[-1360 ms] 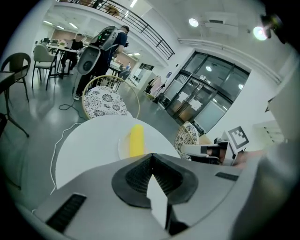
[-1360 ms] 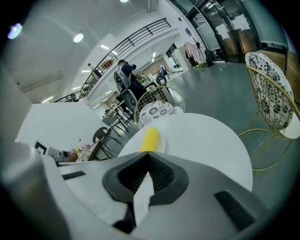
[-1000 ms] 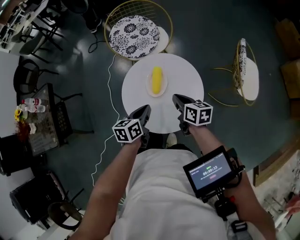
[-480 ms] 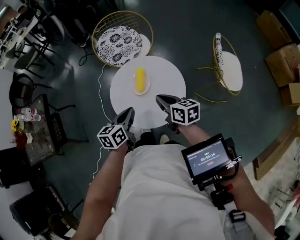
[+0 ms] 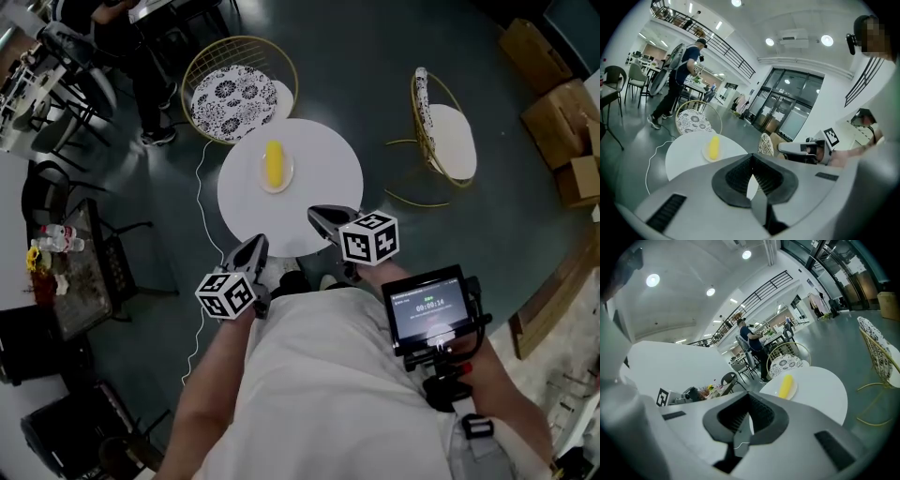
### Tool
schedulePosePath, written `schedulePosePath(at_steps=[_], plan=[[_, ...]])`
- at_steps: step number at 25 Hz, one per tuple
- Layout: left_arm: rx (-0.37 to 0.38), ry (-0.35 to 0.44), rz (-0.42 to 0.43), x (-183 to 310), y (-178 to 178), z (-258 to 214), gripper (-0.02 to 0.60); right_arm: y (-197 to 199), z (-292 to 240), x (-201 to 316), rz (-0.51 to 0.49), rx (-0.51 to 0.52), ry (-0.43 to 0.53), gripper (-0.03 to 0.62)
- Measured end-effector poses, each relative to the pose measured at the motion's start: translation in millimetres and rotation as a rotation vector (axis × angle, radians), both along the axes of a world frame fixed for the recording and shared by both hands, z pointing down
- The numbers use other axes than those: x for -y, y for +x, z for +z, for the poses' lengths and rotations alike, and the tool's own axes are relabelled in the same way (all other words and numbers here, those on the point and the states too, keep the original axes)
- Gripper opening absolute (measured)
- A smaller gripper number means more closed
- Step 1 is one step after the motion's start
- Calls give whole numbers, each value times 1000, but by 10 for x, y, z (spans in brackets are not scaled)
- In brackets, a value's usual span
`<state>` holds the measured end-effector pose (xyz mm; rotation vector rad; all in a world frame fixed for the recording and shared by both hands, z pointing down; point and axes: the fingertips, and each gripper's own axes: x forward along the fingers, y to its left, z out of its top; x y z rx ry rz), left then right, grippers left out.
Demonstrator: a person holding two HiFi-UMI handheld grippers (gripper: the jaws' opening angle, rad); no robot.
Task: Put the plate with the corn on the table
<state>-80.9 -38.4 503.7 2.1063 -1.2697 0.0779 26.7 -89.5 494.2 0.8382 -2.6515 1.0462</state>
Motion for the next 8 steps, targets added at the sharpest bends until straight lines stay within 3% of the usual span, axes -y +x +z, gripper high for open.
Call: schedulePosePath(at_steps=[8], plan=[[10,10,-5,-265,-3,-32,8,-3,-37,-259,-24,22,-2,9]])
